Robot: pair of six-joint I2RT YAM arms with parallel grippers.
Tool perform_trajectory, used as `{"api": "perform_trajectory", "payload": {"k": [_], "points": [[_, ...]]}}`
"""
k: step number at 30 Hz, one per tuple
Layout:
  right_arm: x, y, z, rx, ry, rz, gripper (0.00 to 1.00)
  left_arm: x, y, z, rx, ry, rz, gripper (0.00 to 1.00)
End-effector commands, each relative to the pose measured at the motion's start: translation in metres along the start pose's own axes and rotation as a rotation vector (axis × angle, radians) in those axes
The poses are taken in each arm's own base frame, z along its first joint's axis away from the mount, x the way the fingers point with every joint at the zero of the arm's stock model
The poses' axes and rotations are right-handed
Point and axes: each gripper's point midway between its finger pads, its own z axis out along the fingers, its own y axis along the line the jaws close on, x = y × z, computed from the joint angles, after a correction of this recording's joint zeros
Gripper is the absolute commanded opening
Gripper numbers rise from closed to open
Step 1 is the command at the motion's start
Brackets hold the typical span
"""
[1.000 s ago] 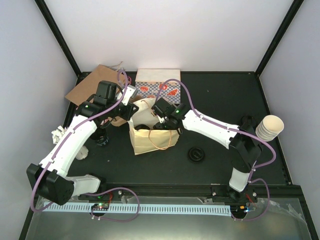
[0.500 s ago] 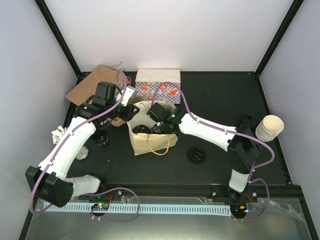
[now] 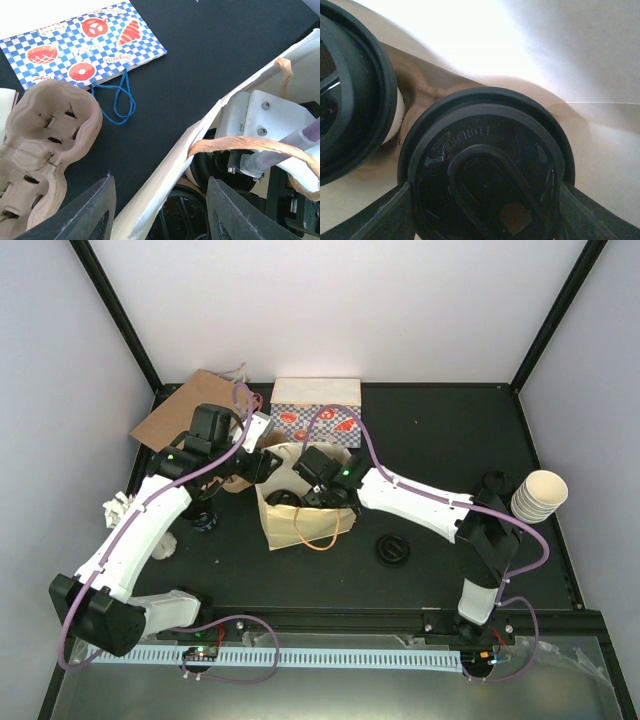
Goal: Pack the takeout coffee
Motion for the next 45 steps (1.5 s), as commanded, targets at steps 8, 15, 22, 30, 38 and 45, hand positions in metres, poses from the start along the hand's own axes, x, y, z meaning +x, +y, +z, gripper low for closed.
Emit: {"api": "perform_trajectory", "payload": {"k": [8, 15, 22, 30, 38, 45], "points": [[0.131, -0.017, 0.050, -0.048, 0.494, -0.003, 0.37, -0.012, -0.012, -0.009, 0.031, -0.050, 0.044, 0.53], [0.135, -0.006, 0.053, -0.109, 0.513, 0.006, 0.37, -0.013, -0.013, -0.009, 0.029, -0.054, 0.049, 0.53], [0.131, -0.015, 0.048, 0.016, 0.504, -0.046, 0.37, -0.016, -0.015, -0.010, 0.032, -0.064, 0.055, 0.53], [0.107, -0.024, 0.031, 0.092, 0.415, -0.062, 0.40, -0.012, -0.015, -0.007, 0.028, -0.049, 0.056, 0.53], [0.069, -0.025, 0.004, 0.099, 0.330, -0.084, 0.47, -0.010, -0.017, -0.004, 0.046, -0.036, 0.059, 0.45], [0.012, -0.022, -0.042, 0.083, 0.172, -0.071, 0.99, -0.007, -0.020, -0.003, 0.067, -0.018, 0.054, 0.17]]}}
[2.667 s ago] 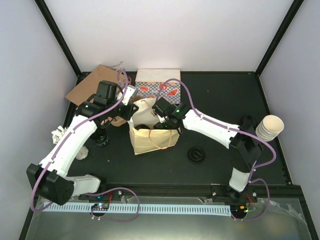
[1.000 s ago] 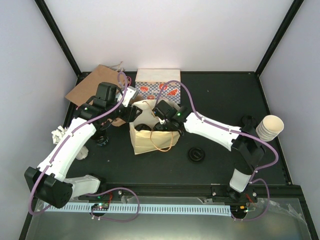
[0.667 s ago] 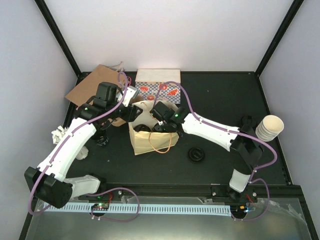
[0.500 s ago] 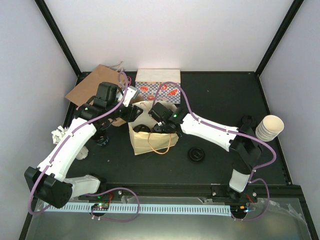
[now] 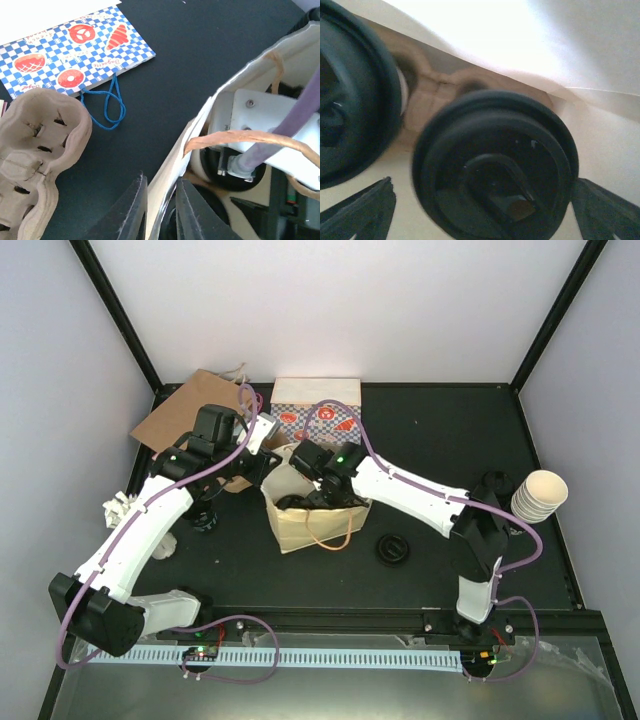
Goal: Pack the takeout coffee
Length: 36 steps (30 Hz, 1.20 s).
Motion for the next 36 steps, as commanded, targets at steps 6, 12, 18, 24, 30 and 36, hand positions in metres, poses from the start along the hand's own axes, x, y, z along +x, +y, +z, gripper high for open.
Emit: {"api": "perform_trajectory", "payload": {"k": [6, 12, 18, 24, 30, 36], "points": [[-0.014, -0.012, -0.059, 0.027, -0.035, -0.015, 1.00, -0.006, -0.020, -0.009, 0.089, -0.019, 0.027, 0.04], [-0.009, -0.017, -0.074, 0.025, -0.047, 0.003, 1.00, -0.003, -0.022, -0.008, 0.098, -0.012, 0.028, 0.02], [-0.014, -0.029, -0.096, 0.057, -0.111, 0.042, 1.00, -0.001, -0.024, -0.007, 0.093, -0.003, 0.031, 0.02], [-0.035, -0.052, -0.125, 0.089, -0.205, 0.175, 1.00, -0.002, -0.027, -0.010, 0.095, -0.009, 0.037, 0.01], [-0.045, -0.062, -0.151, 0.093, -0.276, 0.226, 1.00, 0.000, -0.027, -0.010, 0.090, -0.007, 0.040, 0.02], [-0.050, -0.072, -0.193, 0.070, -0.439, 0.265, 1.00, 0.000, -0.026, -0.009, 0.079, -0.005, 0.036, 0.01]]}}
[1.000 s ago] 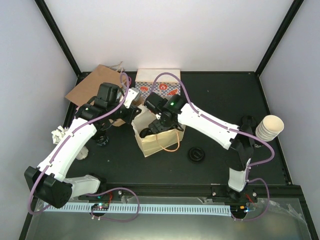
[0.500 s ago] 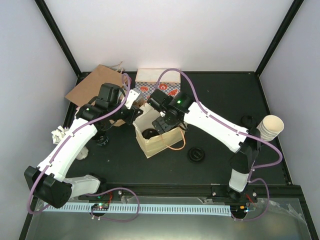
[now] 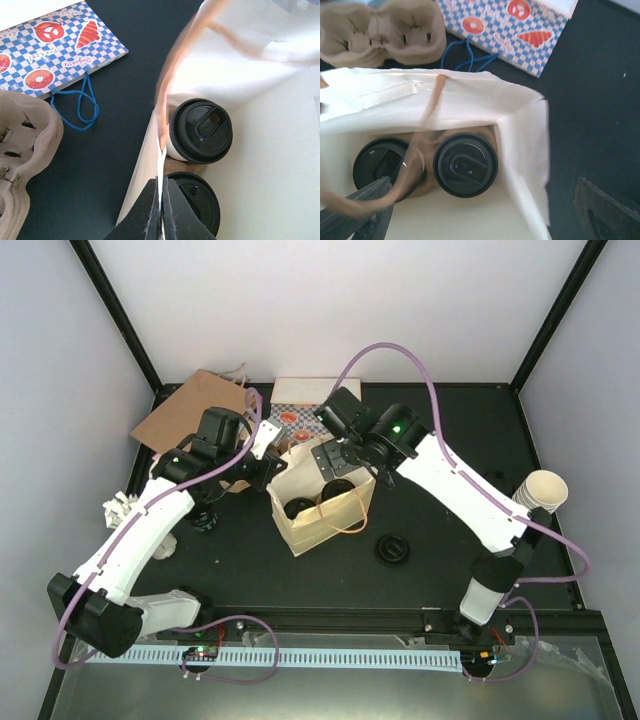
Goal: Pack the takeout coffee
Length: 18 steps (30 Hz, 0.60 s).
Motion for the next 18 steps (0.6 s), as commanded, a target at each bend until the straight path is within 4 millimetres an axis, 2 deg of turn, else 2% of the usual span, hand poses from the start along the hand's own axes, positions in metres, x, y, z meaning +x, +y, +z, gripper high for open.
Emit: {"api": "perform_trajectory", "payload": {"k": [1, 3, 6, 9, 12, 15, 18], "points": [[-0.021, -0.018, -0.046, -0.014, -0.183, 0.075, 1.00, -0.005, -0.003, -0.008, -0.013, -0.023, 0.012, 0.02], [-0.024, -0.021, -0.056, -0.030, -0.238, 0.081, 1.00, -0.007, -0.003, -0.009, -0.013, -0.029, 0.013, 0.05], [-0.022, -0.023, -0.068, -0.063, -0.302, 0.066, 1.00, -0.012, -0.004, -0.013, -0.019, -0.046, 0.015, 0.17], [-0.012, -0.028, -0.072, -0.068, -0.332, 0.050, 1.00, -0.019, -0.004, -0.016, -0.025, -0.073, 0.023, 0.37], [0.002, -0.038, -0.066, -0.025, -0.310, 0.050, 1.00, -0.026, -0.006, -0.016, -0.025, -0.104, 0.041, 0.54], [0.016, -0.046, -0.055, 0.031, -0.253, 0.050, 0.99, -0.032, -0.005, -0.012, -0.040, -0.124, 0.061, 0.60], [0.027, -0.049, -0.040, 0.058, -0.201, 0.040, 0.95, -0.038, -0.003, -0.009, -0.074, -0.122, 0.075, 0.62]]}}
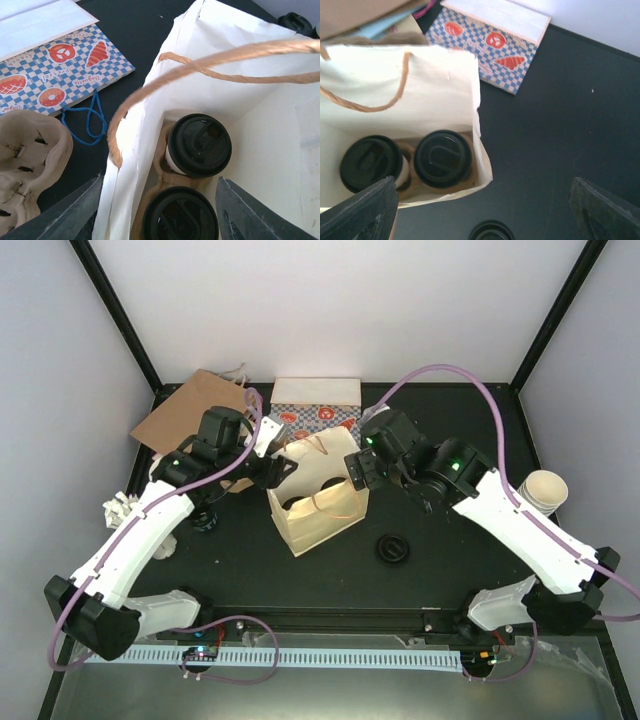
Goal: Pack the takeout coffee
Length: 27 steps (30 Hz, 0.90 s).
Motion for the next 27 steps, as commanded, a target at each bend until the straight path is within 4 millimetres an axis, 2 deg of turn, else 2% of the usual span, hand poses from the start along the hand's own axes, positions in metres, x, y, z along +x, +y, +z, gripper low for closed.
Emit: {"api": "perform_trajectory", "payload": {"k": [1, 5, 9, 15, 20, 27], "points": [[0.014, -0.010, 0.016, 0.066, 0.052, -0.012, 0.93, -0.027, 0.005, -0.002, -0.071, -0.063, 0.056, 0.62], [0.017, -0.004, 0.030, 0.027, 0.095, -0.014, 0.84, -0.036, 0.009, 0.001, -0.127, -0.068, 0.095, 0.62], [0.019, 0.005, 0.045, -0.011, 0.146, -0.030, 0.76, -0.043, 0.005, 0.002, -0.126, -0.078, 0.136, 0.63], [0.022, 0.012, 0.060, -0.031, 0.174, -0.037, 0.73, -0.050, 0.003, 0.001, -0.139, -0.095, 0.165, 0.64], [0.024, 0.011, 0.068, -0.045, 0.175, -0.021, 0.71, -0.056, 0.001, 0.002, -0.144, -0.103, 0.181, 0.64], [0.027, 0.009, 0.072, -0.063, 0.177, -0.022, 0.70, -0.062, -0.001, 0.002, -0.144, -0.110, 0.200, 0.65]]}}
